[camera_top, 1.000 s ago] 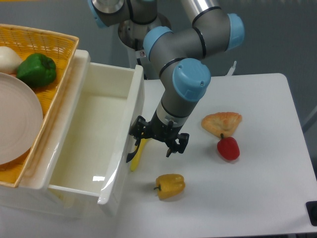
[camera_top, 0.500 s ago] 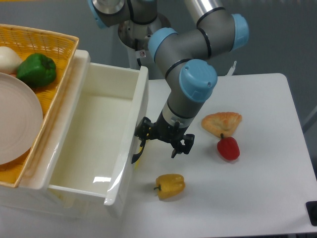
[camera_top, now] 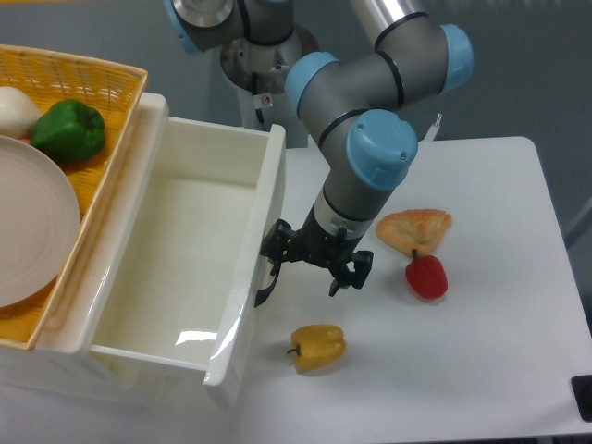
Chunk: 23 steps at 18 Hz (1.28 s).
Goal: Slide the top white drawer open
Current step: 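Pull the top drawer outward from the cabinet by its handle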
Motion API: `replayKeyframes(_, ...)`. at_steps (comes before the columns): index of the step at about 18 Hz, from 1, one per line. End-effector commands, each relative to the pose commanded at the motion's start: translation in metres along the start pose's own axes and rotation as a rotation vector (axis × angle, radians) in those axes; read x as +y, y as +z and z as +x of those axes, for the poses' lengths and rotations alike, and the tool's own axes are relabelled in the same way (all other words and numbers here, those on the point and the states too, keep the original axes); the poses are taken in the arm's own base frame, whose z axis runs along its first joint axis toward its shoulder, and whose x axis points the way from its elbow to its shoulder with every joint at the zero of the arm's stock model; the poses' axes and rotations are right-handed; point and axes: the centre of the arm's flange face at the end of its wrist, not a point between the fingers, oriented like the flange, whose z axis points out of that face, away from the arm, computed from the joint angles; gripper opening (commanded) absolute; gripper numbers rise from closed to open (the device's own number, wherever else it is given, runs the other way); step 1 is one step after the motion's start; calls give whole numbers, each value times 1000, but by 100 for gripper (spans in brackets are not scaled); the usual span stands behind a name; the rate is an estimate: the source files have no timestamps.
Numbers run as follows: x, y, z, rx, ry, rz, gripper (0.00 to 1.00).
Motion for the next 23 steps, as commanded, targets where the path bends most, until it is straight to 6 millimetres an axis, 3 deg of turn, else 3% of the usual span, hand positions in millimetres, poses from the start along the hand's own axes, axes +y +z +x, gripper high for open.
replayKeyframes(18, 4, -5, -13, 81, -48, 73, 100)
replayKeyframes(23, 10, -18, -25, 81, -62, 106, 100)
